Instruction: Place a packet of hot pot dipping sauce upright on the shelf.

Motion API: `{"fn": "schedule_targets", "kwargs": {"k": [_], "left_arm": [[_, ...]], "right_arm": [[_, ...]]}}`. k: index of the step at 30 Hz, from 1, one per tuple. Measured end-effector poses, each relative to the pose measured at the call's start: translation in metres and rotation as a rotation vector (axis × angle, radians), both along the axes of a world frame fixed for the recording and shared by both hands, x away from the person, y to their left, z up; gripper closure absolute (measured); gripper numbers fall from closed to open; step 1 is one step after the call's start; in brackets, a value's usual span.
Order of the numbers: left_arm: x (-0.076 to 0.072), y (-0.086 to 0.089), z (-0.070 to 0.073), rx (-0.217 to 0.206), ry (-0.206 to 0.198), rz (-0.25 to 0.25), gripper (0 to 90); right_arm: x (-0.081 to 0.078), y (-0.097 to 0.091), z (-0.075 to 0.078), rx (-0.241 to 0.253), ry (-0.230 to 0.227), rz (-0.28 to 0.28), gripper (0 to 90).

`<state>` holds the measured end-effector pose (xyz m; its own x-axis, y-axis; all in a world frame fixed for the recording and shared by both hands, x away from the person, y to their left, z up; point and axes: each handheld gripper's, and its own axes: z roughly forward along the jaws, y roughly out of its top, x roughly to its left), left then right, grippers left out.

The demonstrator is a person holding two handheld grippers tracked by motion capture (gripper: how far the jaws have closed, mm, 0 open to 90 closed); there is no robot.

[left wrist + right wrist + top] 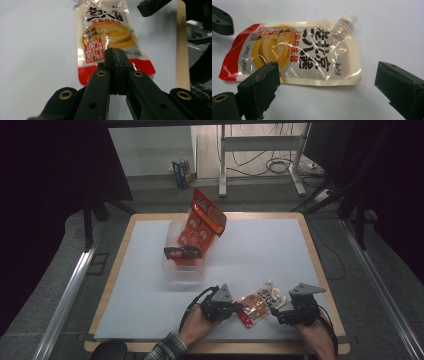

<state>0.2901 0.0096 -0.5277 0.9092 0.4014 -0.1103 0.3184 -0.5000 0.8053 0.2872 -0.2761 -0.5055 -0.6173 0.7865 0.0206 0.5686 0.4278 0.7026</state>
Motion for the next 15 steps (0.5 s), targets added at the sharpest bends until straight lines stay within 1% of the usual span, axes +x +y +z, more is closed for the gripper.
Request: {"fn": "schedule_targets", "kwargs": {"k": [2,5,6,9,11,12,13,15], "left_arm": [[0.001,-0.005,0.0,-0.021,0.013,-0.001,89.8],[0.001,-0.014,0.001,-0.017,0.005,-0.006,89.8],[0.001,-0.017,0.001,-0.008,-0.003,-0.008,89.8],[0.002,-0.025,-0.004,0.022,-0.004,0.0,89.8],[0.002,-0.024,-0.006,0.018,0.005,0.006,90.0],[0.001,-0.024,-0.007,0.029,0.007,0.01,90.0],[0.0,-0.025,-0.006,0.053,0.001,0.012,90.0],[-0.001,-0.027,-0.006,0.077,0.001,0.017,90.0]], "right_arm": [[0.0,-0.001,0.0,0.003,-0.001,-0.007,5.0],[0.001,-0.002,0.0,0.006,-0.001,-0.011,4.5],[0.001,-0.002,-0.001,0.007,-0.001,-0.012,4.4],[0.001,-0.001,-0.001,0.009,0.004,-0.013,4.2],[0.0,-0.001,-0.001,0.008,0.004,-0.011,4.1],[0.0,-0.001,-0.001,0.009,0.004,-0.009,4.1],[0.0,-0.001,-0.001,0.01,0.004,-0.008,4.0],[0.001,-0.001,-0.001,0.018,0.01,-0.005,3.9]]}}
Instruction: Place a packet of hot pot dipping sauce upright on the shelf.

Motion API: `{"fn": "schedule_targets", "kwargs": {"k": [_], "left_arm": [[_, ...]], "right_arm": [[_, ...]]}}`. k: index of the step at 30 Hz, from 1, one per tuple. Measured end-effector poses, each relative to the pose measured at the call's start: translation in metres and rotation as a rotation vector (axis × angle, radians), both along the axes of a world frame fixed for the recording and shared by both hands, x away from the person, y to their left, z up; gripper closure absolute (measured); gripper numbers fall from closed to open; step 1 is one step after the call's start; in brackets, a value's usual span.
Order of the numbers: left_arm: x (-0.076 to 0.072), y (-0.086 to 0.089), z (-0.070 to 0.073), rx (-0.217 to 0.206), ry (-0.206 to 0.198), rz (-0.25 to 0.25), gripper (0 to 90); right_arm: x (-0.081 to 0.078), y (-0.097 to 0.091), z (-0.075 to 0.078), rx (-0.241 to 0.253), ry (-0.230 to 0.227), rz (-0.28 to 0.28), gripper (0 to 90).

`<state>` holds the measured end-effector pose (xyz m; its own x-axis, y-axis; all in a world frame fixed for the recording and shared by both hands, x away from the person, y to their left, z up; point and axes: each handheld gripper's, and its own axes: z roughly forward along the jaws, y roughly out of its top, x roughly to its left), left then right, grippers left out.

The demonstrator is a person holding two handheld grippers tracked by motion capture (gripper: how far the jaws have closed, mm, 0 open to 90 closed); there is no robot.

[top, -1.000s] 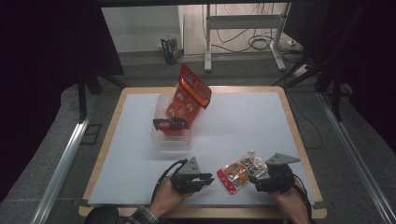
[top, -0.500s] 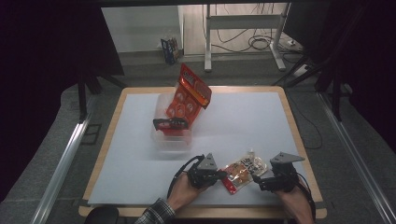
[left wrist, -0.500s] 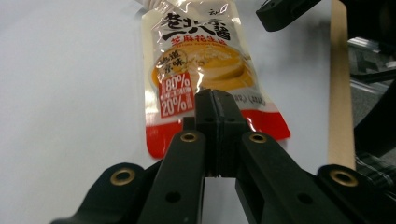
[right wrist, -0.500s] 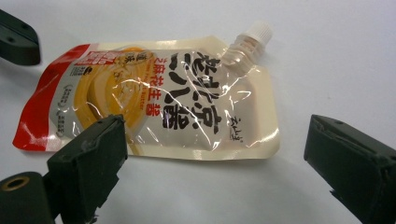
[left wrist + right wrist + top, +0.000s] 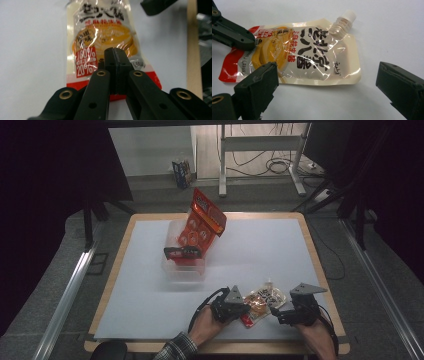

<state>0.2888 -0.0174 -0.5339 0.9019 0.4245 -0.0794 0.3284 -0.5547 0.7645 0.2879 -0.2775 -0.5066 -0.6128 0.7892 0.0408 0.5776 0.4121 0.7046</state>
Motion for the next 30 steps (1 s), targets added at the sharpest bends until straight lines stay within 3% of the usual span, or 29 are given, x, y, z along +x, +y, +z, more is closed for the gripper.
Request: {"fn": "schedule_targets", "kwargs": {"k": [6,12,19,23,25,27,28,30], "left_arm": [[-0.005,-0.003,-0.004,0.04,-0.035,0.014,90.0],[-0.003,-0.002,-0.003,0.05,-0.012,0.007,90.0],[-0.003,0.003,-0.003,0.047,0.007,-0.002,90.0],[-0.002,0.005,-0.003,0.041,0.02,-0.005,90.0],[-0.002,0.006,-0.003,0.04,0.028,-0.005,90.0],[-0.002,0.007,-0.003,0.043,0.028,-0.007,90.0],[-0.002,0.007,-0.003,0.044,0.029,-0.007,90.0],[-0.002,0.007,-0.003,0.046,0.029,-0.007,90.0]], "right_arm": [[0.0,0.002,-0.002,0.003,0.027,0.011,1.9],[0.009,-0.001,-0.007,0.022,0.061,0.013,1.3],[0.025,0.005,-0.015,0.103,0.141,0.075,2.9],[0.029,0.013,-0.014,0.104,0.163,0.089,1.6],[0.032,0.011,-0.013,0.165,0.202,0.094,3.8],[0.035,0.012,-0.014,0.268,0.27,0.145,10.2],[0.035,0.015,-0.015,0.284,0.288,0.163,9.4],[0.034,0.025,-0.012,0.212,0.256,0.168,11.3]]}}
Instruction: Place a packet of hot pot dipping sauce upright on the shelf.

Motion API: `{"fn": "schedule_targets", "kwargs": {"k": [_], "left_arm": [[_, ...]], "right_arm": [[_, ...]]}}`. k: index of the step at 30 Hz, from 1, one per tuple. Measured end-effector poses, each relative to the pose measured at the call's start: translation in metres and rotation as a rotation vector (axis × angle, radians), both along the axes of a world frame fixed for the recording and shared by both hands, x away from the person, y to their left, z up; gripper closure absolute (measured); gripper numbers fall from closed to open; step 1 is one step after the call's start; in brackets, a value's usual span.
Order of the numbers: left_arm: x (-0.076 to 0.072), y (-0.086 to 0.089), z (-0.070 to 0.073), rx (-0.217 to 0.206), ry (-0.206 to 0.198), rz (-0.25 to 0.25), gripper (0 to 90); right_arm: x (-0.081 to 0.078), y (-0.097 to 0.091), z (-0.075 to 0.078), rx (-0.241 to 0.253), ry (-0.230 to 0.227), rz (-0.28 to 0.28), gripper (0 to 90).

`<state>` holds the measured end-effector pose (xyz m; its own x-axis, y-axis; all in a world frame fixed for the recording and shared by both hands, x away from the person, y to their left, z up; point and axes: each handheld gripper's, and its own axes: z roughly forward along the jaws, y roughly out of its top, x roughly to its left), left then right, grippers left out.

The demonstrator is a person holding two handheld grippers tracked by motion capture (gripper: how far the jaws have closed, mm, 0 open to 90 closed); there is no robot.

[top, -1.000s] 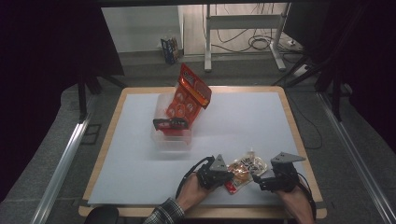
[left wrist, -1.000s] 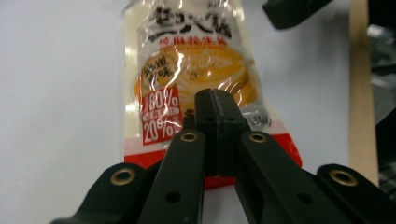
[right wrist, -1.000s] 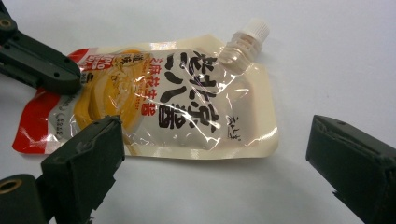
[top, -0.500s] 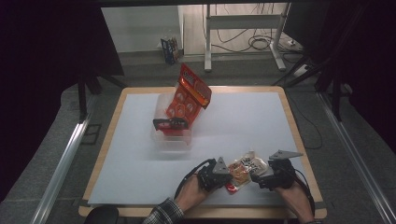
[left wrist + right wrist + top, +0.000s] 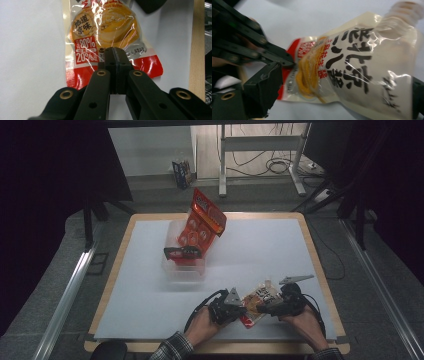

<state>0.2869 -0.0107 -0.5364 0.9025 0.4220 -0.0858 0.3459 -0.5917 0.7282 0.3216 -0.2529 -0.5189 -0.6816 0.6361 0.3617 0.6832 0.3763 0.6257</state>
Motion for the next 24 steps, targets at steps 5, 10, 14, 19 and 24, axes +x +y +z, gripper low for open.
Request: {"fn": "schedule_targets", "kwargs": {"k": [5,10,14,19,24], "left_arm": [[-0.002,-0.001,0.001,0.009,-0.014,-0.001,90.0],[-0.004,-0.001,0.001,0.009,-0.029,0.005,90.0],[-0.004,0.003,0.003,-0.001,-0.013,-0.002,90.0],[-0.008,0.015,0.004,-0.019,0.018,-0.002,81.7],[-0.013,0.035,0.008,-0.056,0.024,0.029,67.5]], "right_arm": [[0.004,0.006,0.007,0.069,-0.024,0.004,41.3],[0.003,0.01,0.015,0.089,-0.085,0.03,67.7],[-0.002,0.013,0.021,0.099,-0.118,0.041,73.2],[-0.007,0.016,0.033,0.133,-0.149,0.056,77.7],[-0.006,0.023,0.047,0.122,-0.206,0.072,80.4]]}}
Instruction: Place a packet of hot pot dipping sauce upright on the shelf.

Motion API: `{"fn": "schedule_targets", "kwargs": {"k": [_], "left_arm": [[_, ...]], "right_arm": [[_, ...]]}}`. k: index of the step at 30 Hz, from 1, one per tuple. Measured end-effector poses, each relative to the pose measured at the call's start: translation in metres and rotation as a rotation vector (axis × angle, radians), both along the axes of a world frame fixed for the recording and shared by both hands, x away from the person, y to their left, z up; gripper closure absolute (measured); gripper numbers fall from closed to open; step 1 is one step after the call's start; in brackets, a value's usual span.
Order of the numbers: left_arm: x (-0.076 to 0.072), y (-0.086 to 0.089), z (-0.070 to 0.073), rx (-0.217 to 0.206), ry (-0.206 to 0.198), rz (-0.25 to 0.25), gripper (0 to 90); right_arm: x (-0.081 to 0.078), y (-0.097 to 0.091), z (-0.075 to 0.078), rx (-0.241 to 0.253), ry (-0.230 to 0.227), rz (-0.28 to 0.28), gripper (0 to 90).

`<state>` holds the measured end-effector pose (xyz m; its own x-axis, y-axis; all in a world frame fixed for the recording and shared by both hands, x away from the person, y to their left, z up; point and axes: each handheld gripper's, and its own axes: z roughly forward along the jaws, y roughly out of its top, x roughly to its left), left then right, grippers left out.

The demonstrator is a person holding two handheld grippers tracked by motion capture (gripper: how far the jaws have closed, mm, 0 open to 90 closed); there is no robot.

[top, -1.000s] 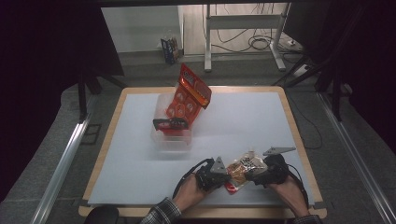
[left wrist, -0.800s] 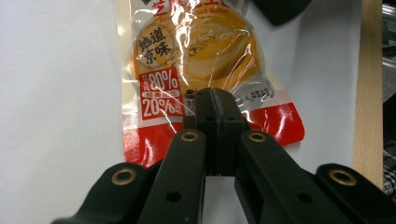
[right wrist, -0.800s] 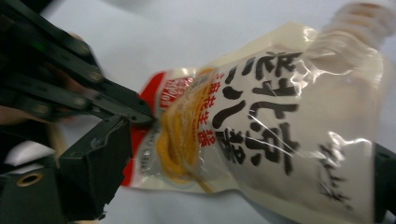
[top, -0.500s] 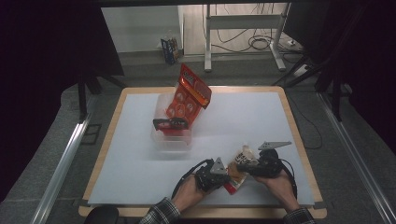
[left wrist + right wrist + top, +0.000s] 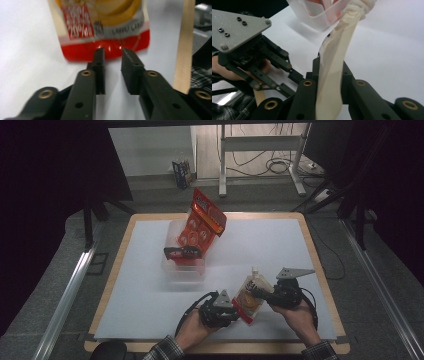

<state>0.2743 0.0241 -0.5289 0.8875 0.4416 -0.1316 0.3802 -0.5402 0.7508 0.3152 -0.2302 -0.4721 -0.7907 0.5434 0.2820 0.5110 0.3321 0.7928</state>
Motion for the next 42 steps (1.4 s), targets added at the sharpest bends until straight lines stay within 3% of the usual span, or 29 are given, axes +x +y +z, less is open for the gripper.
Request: {"fn": "schedule_targets", "kwargs": {"k": [6,14,18,24,31,42], "left_arm": [[-0.005,0.026,0.007,-0.071,0.014,0.041,41.9],[-0.015,0.048,0.011,-0.065,-0.013,0.072,21.1],[-0.02,0.058,0.012,-0.047,-0.033,0.096,15.4],[-0.026,0.076,0.013,-0.06,-0.04,0.122,7.9],[-0.031,0.096,0.012,-0.035,-0.095,0.187,3.4],[-0.037,0.125,0.012,-0.054,-0.09,0.266,3.1]], "right_arm": [[0.004,0.007,0.007,-0.01,-0.029,0.013,81.8],[0.008,0.016,0.018,-0.023,-0.069,0.031,83.9],[0.012,0.02,0.023,-0.027,-0.091,0.044,84.4],[0.02,0.031,0.032,-0.018,-0.111,0.066,84.9],[0.032,0.047,0.044,-0.01,-0.139,0.098,85.4],[0.053,0.076,0.052,-0.004,-0.17,0.16,85.9]]}}
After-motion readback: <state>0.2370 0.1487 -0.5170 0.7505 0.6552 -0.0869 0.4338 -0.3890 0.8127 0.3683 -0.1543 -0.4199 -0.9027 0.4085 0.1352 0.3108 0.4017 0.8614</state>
